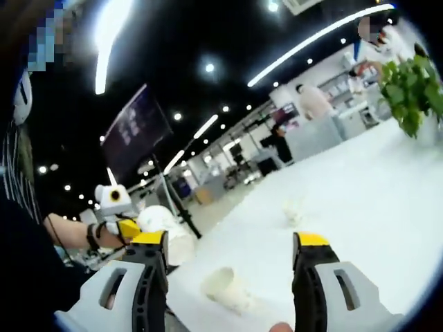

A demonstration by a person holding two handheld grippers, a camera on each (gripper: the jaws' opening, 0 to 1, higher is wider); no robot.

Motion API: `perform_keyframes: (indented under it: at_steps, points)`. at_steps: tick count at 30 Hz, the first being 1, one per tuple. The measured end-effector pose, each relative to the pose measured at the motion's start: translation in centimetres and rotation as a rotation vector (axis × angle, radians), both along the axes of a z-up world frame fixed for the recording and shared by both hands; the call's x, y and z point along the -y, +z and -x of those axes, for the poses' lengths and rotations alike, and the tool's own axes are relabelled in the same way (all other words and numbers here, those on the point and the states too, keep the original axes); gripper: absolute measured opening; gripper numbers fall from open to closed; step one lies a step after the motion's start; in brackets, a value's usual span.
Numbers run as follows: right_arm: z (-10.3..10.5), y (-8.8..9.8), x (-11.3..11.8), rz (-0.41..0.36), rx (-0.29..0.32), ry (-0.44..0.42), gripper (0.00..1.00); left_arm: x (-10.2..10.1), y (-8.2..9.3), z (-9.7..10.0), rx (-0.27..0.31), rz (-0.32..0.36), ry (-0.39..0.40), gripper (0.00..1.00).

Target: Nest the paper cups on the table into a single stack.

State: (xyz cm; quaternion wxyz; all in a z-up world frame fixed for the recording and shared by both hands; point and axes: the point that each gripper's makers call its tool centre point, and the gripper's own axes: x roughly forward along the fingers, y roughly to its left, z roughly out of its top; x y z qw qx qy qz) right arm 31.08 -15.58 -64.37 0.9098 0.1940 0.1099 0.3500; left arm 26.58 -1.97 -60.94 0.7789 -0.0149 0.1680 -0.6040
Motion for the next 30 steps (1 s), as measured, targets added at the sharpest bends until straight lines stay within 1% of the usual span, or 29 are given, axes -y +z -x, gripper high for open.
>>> perform_keyframes:
  at_steps: [1, 2, 4, 6, 10, 12, 13, 14, 20, 22, 23, 24, 25, 26, 27, 28, 30]
  points:
    - [-0.1, -0.2, 0.1, 0.028, 0.004, -0.007, 0.77, 0.0, -0.1, 0.1, 0.004, -0.006, -0.004, 0.0]
    - [-0.2, -0.5, 0.3, 0.062, 0.005, -0.009, 0.79, 0.1, -0.5, 0.1, 0.012, -0.036, -0.009, 0.0]
    - [-0.2, -0.5, 0.3, 0.064, -0.001, -0.009, 0.8, 0.2, -1.0, 0.2, 0.055, -0.079, -0.023, 0.0]
    - [-0.3, -0.6, 0.5, 0.066, -0.006, -0.017, 0.82, 0.3, -1.4, 0.3, 0.05, -0.099, -0.028, 0.0]
    - [-0.7, -0.6, 1.0, 0.067, -0.004, -0.051, 0.89, 0.3, -2.1, 0.3, 0.077, -0.146, -0.032, 0.0]
    - [-1.0, -0.6, 1.4, 0.077, 0.0, -0.072, 0.94, 0.3, -2.4, 0.4, 0.078, -0.159, -0.038, 0.0]
    - [-1.1, -0.6, 1.6, 0.082, 0.002, -0.084, 0.97, 0.1, -2.8, 0.2, 0.094, -0.189, -0.033, 0.0]
    - [-1.2, -0.6, 1.8, 0.085, 0.006, -0.097, 1.0, 0.0, -3.1, 0.2, 0.1, -0.202, -0.035, 0.0]
    - [-1.4, -1.0, 2.9, 0.103, -0.005, -0.118, 1.0, -0.1, -3.7, -0.1, 0.11, -0.24, -0.031, 0.0]
    - [-1.3, -1.2, 3.0, 0.089, -0.016, -0.114, 1.0, 0.0, -3.9, -0.1, 0.122, -0.264, -0.032, 0.0]
    - [-1.3, -1.2, 3.0, 0.088, -0.016, -0.116, 1.0, -0.1, -4.2, -0.2, 0.122, -0.286, -0.032, 0.0]
    - [-1.2, -1.3, 3.0, 0.091, -0.017, -0.115, 1.0, -0.2, -4.5, -0.3, 0.129, -0.316, -0.034, 0.0]
    - [-1.1, -1.4, 3.0, 0.097, -0.02, -0.115, 1.0, -0.2, -4.6, -0.3, 0.142, -0.329, -0.038, 0.0]
    - [-1.1, -1.5, 3.1, 0.098, -0.019, -0.116, 1.0, -0.1, -4.6, -0.3, 0.14, -0.332, -0.039, 0.0]
    - [-0.9, -1.6, 3.1, 0.095, -0.02, -0.115, 1.0, -0.1, -4.8, -0.3, 0.125, -0.339, -0.039, 0.0]
    - [-0.8, -1.7, 3.1, 0.088, -0.026, -0.112, 1.0, 0.0, -5.0, -0.3, 0.096, -0.345, -0.037, 0.0]
    - [-0.6, -1.8, 3.0, 0.091, -0.029, -0.112, 1.0, 0.1, -5.0, -0.3, 0.095, -0.354, -0.039, 0.0]
